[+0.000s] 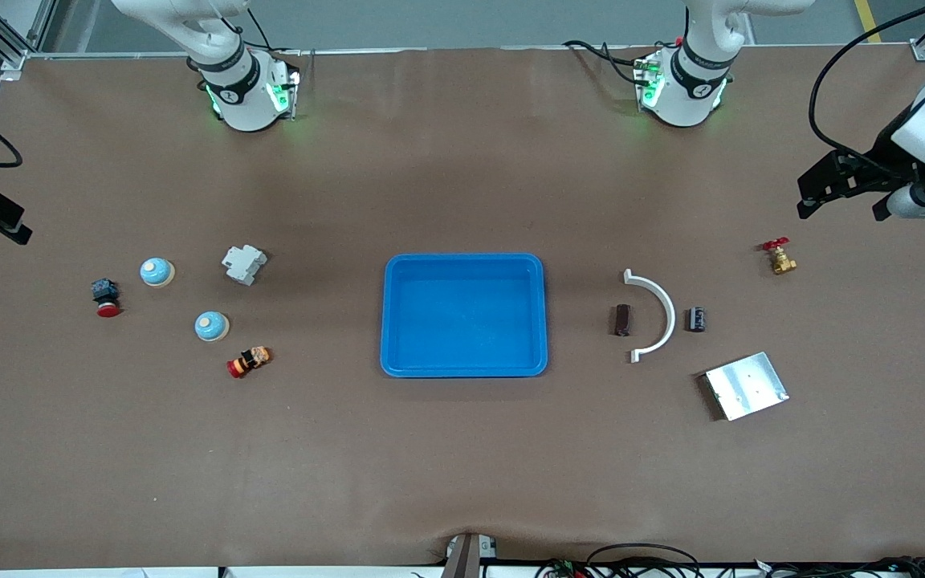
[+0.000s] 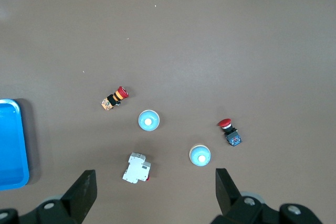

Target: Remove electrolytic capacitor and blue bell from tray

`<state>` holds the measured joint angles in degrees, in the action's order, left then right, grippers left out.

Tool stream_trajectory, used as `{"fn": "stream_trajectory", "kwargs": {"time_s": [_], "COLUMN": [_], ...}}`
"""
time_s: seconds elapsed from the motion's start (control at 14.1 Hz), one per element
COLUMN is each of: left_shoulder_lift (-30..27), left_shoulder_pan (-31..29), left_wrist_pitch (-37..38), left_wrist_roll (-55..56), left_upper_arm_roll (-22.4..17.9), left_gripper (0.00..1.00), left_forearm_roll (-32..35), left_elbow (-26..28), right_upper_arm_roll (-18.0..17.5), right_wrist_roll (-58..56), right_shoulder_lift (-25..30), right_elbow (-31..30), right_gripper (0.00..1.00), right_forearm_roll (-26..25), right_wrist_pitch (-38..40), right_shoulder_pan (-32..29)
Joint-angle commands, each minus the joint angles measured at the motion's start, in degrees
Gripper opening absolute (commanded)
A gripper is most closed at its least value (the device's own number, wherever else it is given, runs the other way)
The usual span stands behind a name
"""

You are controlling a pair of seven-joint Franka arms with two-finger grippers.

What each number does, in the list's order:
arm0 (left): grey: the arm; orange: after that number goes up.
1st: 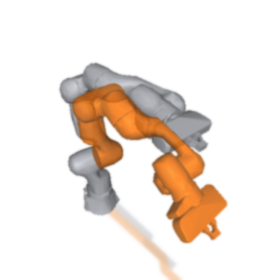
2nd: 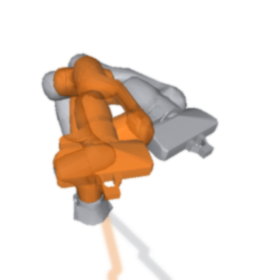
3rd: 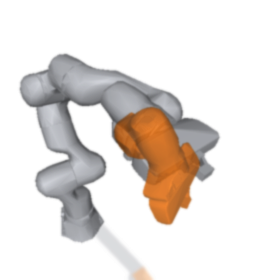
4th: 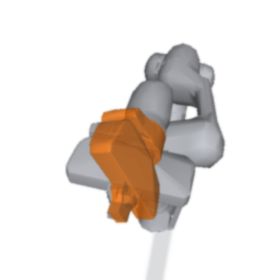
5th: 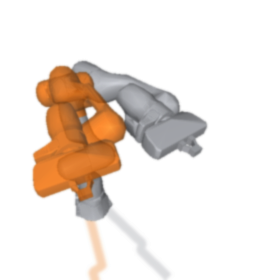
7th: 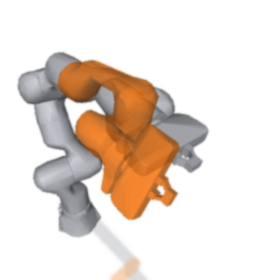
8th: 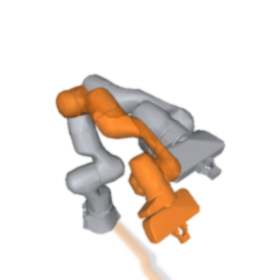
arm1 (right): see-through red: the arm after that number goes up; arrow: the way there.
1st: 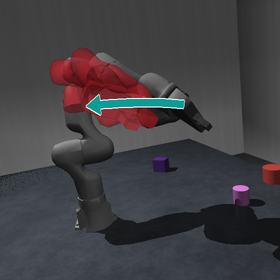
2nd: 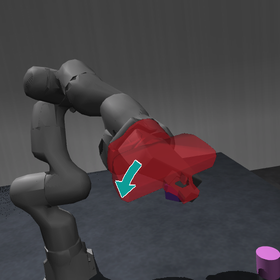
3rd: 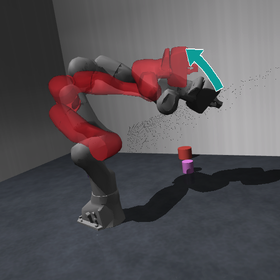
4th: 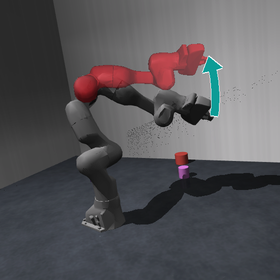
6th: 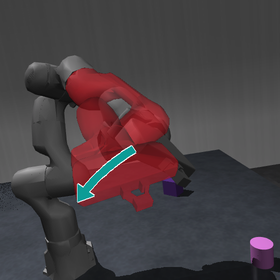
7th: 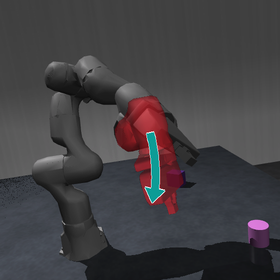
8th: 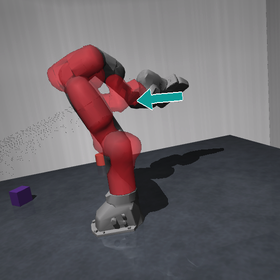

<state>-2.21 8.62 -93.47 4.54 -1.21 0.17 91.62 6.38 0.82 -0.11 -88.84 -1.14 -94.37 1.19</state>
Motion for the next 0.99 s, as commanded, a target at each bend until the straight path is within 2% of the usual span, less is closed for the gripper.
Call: {"fn": "stream_trajectory", "kwargs": {"time_s": [0.0,0.92], "left_shoulder_lift": [0.8,1.3], "left_shoulder_pan": [-1.5,-1.9], "left_wrist_pitch": [1.2,1.0], "left_wrist_roll": [-0.9,-0.8], "left_upper_arm_roll": [1.6,1.6], "left_gripper": [1.0,1.0], "left_forearm_roll": [-0.5,-1.0], "left_elbow": [-1.4,-1.4], "right_upper_arm_roll": [-0.7,-0.5], "right_wrist_roll": [0.4,0.4], "right_shoulder_lift": [-0.6,-0.6], "right_elbow": [1.4,1.3], "right_gripper": [1.0,1.0], "right_forearm_roll": [1.1,1.8], "right_wrist_pitch": [0.8,0.8], "right_shoulder_pan": [-1.2,-1.4]}}
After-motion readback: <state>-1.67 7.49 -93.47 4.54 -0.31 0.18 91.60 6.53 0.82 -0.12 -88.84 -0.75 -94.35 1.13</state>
